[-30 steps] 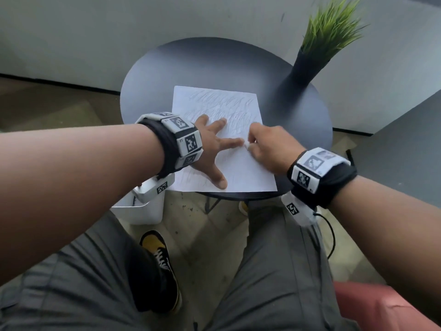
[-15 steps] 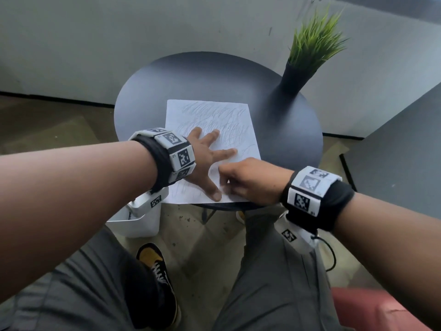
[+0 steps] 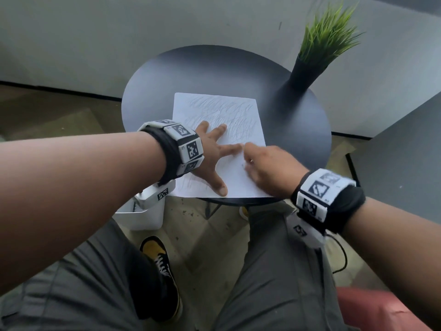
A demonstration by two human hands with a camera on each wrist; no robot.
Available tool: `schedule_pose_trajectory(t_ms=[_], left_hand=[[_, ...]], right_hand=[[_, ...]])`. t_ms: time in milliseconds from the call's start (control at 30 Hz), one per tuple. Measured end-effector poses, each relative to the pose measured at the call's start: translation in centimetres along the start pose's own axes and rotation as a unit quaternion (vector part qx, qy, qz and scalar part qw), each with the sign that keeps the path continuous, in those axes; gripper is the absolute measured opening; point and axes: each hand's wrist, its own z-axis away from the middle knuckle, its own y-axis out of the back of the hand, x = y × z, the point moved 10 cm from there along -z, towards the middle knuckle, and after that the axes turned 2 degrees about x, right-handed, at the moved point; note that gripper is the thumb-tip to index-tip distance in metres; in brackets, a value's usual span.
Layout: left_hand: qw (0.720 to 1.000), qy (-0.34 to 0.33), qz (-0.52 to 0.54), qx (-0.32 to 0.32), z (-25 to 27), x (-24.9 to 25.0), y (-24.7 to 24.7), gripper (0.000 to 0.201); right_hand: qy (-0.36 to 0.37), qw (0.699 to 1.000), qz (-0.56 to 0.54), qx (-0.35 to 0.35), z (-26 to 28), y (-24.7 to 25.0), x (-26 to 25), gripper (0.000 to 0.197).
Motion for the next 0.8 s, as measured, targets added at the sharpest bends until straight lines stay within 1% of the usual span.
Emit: schedule_pose_trajectory(t_ms=[67, 100, 133, 167, 200, 267, 300, 433, 500, 533, 567, 600, 633, 667, 700, 733, 800], left_hand=[[1.000, 0.002, 0.001, 0.000, 0.0, -0.1, -0.1, 0.120], [1.000, 0.002, 0.000, 0.001, -0.1, -0.1, -0.1, 0.120], [1.000, 0.001, 0.000, 0.002, -0.1, 0.0, -0.1, 0.120], [1.000, -0.002, 0.003, 0.005, -0.1, 0.1, -0.1, 0.120], [1.000, -0.003, 0.006, 0.010, -0.1, 0.1, 0.0, 0.119], [1.000, -0.004, 0.014, 0.022, 0.0, 0.0, 0.0, 0.118], [0.999, -0.005, 0.017, 0.029, 0.2, -0.2, -0.2, 0.118], [0.999, -0.017, 0.014, 0.044, 0.3, -1.4, -0.9, 0.116], [0.999, -0.015, 0.021, 0.042, 0.4, -1.6, -1.1, 0.116], [0.999, -0.014, 0.022, 0.041, 0.4, -1.5, -1.1, 0.116], [0.999, -0.013, 0.022, 0.038, 0.3, -1.4, -1.2, 0.117], [0.999, -0.013, 0.021, 0.035, 0.3, -1.3, -1.3, 0.117], [0.999, -0.014, 0.020, 0.032, 0.3, -1.2, -1.3, 0.117], [0.999, -0.014, 0.020, 0.030, 0.4, -1.2, -1.4, 0.117], [0.999, -0.016, 0.022, 0.029, 0.4, -1.3, -1.3, 0.117], [0.999, -0.018, 0.024, 0.030, 0.4, -1.2, -1.3, 0.118], [0.999, -0.020, 0.024, 0.030, 0.4, -1.3, -1.3, 0.118]], right_hand=[[0.115, 0.992, -0.021, -0.045, 1.7, -1.5, -4.2, 0.006], [0.142, 0.987, -0.035, -0.072, 2.2, -1.9, -5.0, 0.008], [0.135, 0.987, -0.043, -0.079, 2.0, -1.7, -4.6, 0.009], [0.100, 0.991, -0.046, -0.070, 1.3, -1.2, -3.3, 0.009], [0.049, 0.996, -0.054, -0.059, 0.4, -0.8, -1.4, 0.009], [-0.043, 0.995, -0.083, -0.047, -0.5, -0.4, 1.8, 0.013], [-0.066, 0.992, -0.092, -0.048, -0.7, -0.6, 2.6, 0.015], [-0.112, 0.989, -0.089, -0.028, -0.9, -0.3, 3.4, 0.016], [-0.116, 0.991, -0.063, -0.014, -0.4, -0.3, 2.3, 0.019], [-0.097, 0.994, -0.050, -0.012, 0.0, -0.7, 1.2, 0.021], [-0.062, 0.997, -0.043, -0.018, 0.4, -1.0, -0.6, 0.022], [-0.013, 0.998, -0.043, -0.035, 1.0, -1.4, -2.7, 0.022], [0.037, 0.996, -0.051, -0.061, 1.4, -1.7, -4.5, 0.019], [0.071, 0.992, -0.058, -0.085, 1.5, -1.8, -5.3, 0.015], [0.076, 0.991, -0.061, -0.095, 0.9, -1.5, -5.0, 0.011], [0.049, 0.993, -0.061, -0.089, -0.3, -1.0, -3.7, 0.009], [-0.046, 0.997, -0.053, -0.039, -2.2, 0.5, -0.1, 0.013]])
